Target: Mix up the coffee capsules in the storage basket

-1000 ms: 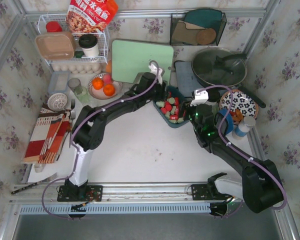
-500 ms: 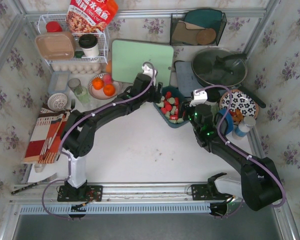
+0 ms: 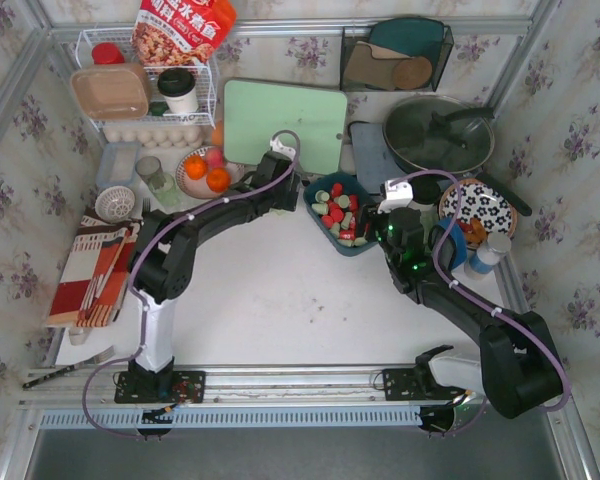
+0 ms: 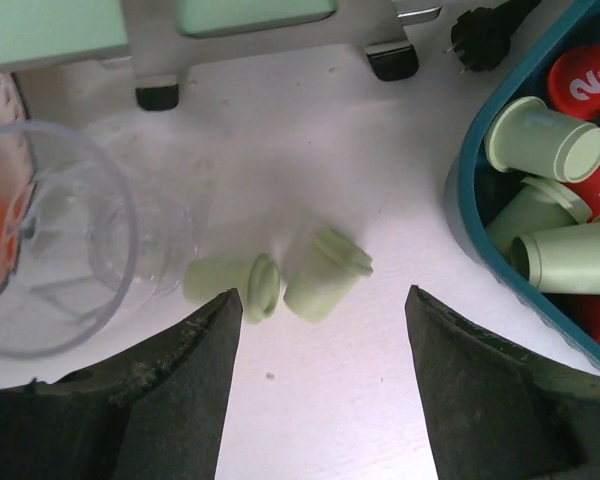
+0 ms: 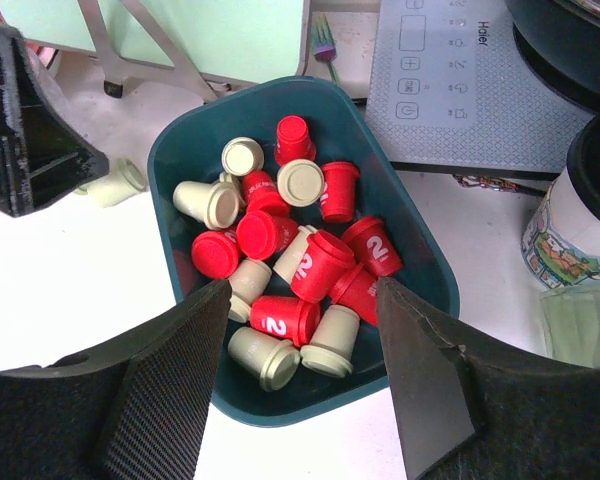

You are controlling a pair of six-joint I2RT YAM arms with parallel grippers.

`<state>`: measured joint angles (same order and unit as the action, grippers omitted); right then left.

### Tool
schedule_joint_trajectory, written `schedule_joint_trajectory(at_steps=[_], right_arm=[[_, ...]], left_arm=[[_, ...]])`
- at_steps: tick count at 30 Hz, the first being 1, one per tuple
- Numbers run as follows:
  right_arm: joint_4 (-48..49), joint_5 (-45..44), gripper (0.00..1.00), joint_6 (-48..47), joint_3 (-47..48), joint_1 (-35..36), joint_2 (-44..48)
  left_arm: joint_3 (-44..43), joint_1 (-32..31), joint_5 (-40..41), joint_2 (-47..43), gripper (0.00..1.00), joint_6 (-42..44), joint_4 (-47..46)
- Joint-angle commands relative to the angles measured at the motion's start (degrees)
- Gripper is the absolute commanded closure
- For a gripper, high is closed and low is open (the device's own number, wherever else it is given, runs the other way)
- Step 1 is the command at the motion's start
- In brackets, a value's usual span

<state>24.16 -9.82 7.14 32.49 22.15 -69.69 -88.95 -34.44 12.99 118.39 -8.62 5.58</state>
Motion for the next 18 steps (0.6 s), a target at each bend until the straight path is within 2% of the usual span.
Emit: schedule_joint_trajectory(at_steps=[1,4,13,17,18], right_arm=[[2.2,0.7,0.33,-0.4,0.6,0.1,-0.1],[2.2,1.0,0.33,-0.5,0.7,0.0,-0.3],[2.2,1.4,0.33,-0.6,0.8,0.1,-0.8],[2.2,1.6,0.33,-0.7,0.8,0.1,-0.9],[2.2,1.6,0.33,-0.6,0.8,0.1,-0.9]], left_arm=[[-3.0,1.7,-5.5,3.2,0.31,2.5,0.4],[-4.0,2.3,-6.3,4.9,0.31,2.6,1.0],[-6.1,2.4,-9.6,8.3,0.44,2.5,2.9],[-5.8,2.4,-9.1,8.9,0.44,2.0,3.4],[-6.1,2.4,-9.0,9.0,0.47,1.9,4.0]])
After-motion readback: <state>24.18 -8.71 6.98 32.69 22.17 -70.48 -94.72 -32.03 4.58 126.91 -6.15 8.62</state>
